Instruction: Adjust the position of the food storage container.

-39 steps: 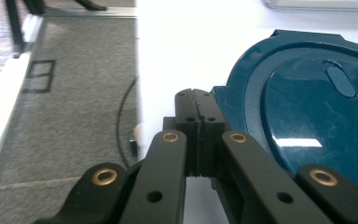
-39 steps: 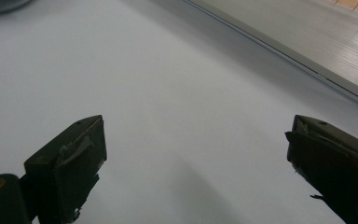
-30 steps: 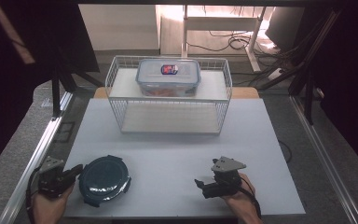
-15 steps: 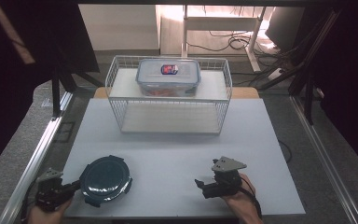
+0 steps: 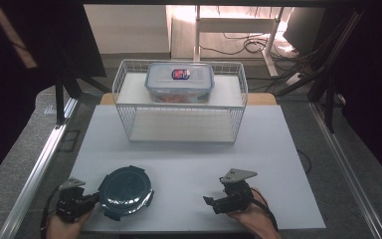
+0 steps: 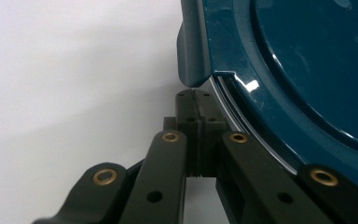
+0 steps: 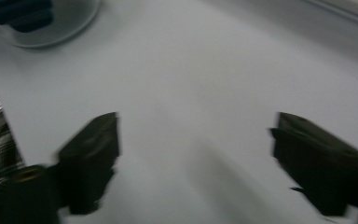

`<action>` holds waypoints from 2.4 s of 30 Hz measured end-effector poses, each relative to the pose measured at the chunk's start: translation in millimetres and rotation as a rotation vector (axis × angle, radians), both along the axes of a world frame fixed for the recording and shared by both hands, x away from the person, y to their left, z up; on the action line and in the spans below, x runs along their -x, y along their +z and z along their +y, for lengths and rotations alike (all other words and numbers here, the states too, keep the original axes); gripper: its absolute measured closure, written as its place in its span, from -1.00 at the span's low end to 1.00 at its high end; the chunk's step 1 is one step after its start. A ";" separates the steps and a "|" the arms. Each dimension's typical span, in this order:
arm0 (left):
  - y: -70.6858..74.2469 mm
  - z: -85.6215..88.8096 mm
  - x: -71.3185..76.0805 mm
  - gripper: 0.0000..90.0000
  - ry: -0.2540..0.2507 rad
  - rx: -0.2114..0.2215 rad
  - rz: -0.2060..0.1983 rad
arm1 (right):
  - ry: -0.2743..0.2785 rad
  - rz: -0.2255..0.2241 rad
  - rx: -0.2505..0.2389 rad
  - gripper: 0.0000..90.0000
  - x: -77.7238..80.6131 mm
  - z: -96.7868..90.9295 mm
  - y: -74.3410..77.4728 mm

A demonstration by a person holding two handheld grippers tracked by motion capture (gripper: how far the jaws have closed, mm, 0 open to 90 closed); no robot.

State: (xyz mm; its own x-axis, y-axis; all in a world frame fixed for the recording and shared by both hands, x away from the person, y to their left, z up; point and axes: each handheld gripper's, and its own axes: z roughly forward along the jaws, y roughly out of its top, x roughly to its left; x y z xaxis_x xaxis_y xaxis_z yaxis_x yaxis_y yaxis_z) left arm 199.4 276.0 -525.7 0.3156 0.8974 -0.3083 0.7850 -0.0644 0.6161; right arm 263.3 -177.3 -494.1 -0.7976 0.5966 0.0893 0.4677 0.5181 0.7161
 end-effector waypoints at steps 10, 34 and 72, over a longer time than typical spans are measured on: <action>-0.1 -39.3 -11.6 1.00 -0.102 0.039 0.009 | 0.227 0.094 0.048 0.77 15.1 17.0 2.8; 2.3 -107.6 -31.7 1.00 -0.274 0.060 -0.009 | 0.283 0.088 0.050 0.98 24.8 37.1 -1.2; 8.2 -89.4 -24.5 -0.79 -0.333 -0.044 -0.209 | -0.016 -0.153 -0.044 -0.69 -1.2 -37.3 17.6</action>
State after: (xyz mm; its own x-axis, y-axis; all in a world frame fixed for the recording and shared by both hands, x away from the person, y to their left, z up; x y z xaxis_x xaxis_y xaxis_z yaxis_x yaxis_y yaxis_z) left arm 223.9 186.6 -517.6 0.6435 0.7463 -0.1702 0.5744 -0.3238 0.7518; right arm 264.5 -214.6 -476.5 -0.7944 0.6073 -0.0061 0.3591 0.4778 0.8017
